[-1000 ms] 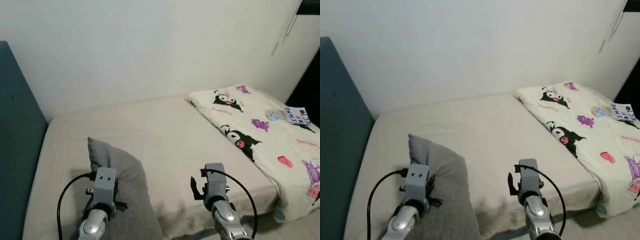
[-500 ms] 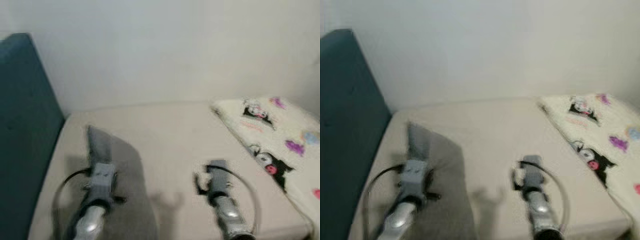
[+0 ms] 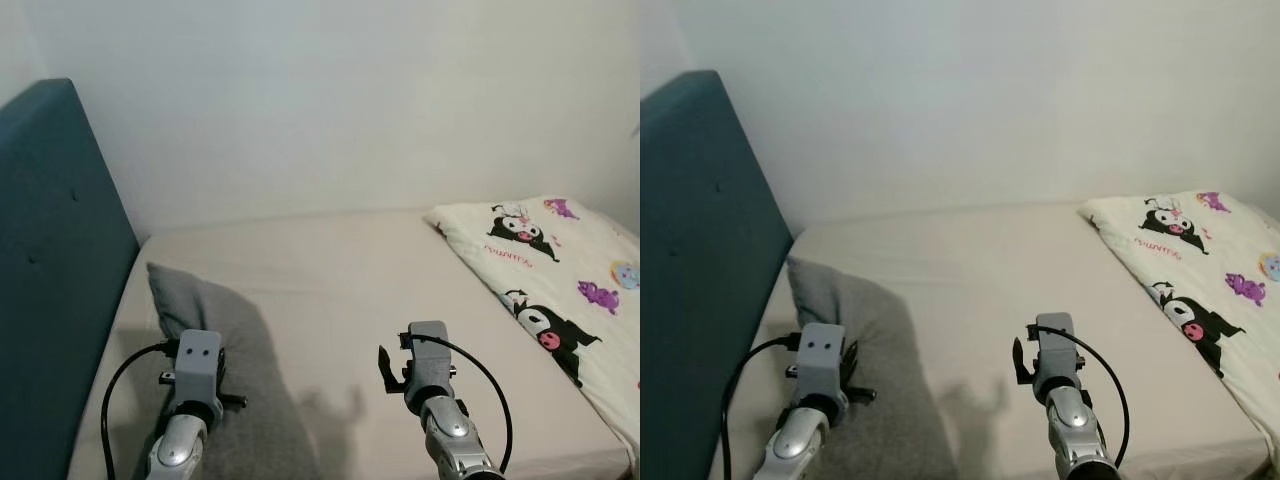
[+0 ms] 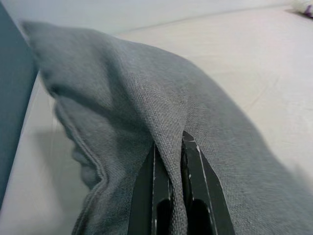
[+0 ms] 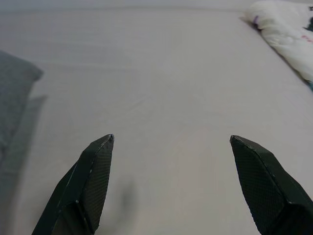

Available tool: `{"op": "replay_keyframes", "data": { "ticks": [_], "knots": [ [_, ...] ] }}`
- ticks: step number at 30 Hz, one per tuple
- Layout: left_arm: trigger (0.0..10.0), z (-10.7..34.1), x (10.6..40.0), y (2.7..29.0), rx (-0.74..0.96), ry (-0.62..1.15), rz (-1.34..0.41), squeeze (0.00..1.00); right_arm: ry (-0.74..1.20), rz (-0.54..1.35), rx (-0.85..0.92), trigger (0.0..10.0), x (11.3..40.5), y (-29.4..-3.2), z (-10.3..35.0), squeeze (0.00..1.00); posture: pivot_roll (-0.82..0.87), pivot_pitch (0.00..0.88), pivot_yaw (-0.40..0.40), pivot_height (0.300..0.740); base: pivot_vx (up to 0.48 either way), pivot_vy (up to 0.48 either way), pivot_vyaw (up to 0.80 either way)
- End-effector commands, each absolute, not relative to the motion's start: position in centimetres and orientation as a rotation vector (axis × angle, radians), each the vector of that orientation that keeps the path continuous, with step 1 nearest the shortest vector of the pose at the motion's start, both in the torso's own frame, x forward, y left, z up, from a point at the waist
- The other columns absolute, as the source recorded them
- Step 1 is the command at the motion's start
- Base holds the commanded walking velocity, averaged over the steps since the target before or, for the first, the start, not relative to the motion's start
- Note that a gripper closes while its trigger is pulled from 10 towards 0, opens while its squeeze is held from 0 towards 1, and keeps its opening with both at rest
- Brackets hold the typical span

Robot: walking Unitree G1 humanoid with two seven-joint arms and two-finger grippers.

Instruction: Clean up the room

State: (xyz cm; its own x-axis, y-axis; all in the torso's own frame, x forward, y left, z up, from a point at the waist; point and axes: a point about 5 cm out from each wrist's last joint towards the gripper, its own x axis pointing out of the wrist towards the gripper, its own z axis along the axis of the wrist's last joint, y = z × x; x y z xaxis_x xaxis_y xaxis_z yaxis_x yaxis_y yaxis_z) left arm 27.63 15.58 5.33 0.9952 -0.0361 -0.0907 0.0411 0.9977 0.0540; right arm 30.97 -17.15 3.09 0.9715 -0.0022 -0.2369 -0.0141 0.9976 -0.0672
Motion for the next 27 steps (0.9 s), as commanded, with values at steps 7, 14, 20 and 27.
{"op": "replay_keyframes", "data": {
  "ticks": [7, 14, 20, 27],
  "knots": [
    [10.0, 6.10, 27.89, 15.75, 0.065, 0.048, -0.034, 0.00, 0.276, -0.004, -0.050, 10.0, 30.41, -17.19, 2.29, 0.00, 0.04, 0.092, -0.023, 0.740, 0.000, 0.000, 0.00],
    [10.0, 6.12, 27.94, 15.76, 0.070, 0.050, -0.036, 0.00, 0.275, -0.004, -0.047, 10.0, 30.42, -17.14, 2.30, 0.00, 0.04, 0.094, -0.022, 0.740, 0.000, 0.000, 0.00],
    [10.0, 6.11, 27.96, 15.84, 0.075, 0.053, -0.034, 0.00, 0.272, -0.004, -0.044, 10.0, 30.46, -17.07, 2.35, 0.00, 0.04, 0.094, -0.020, 0.740, 0.000, 0.000, 0.00],
    [10.0, 6.09, 27.97, 15.90, 0.075, 0.056, -0.032, 0.00, 0.269, -0.001, -0.041, 10.0, 30.50, -16.98, 2.39, 0.00, 0.04, 0.096, -0.018, 0.740, 0.000, 0.000, 0.00]
  ]
}}
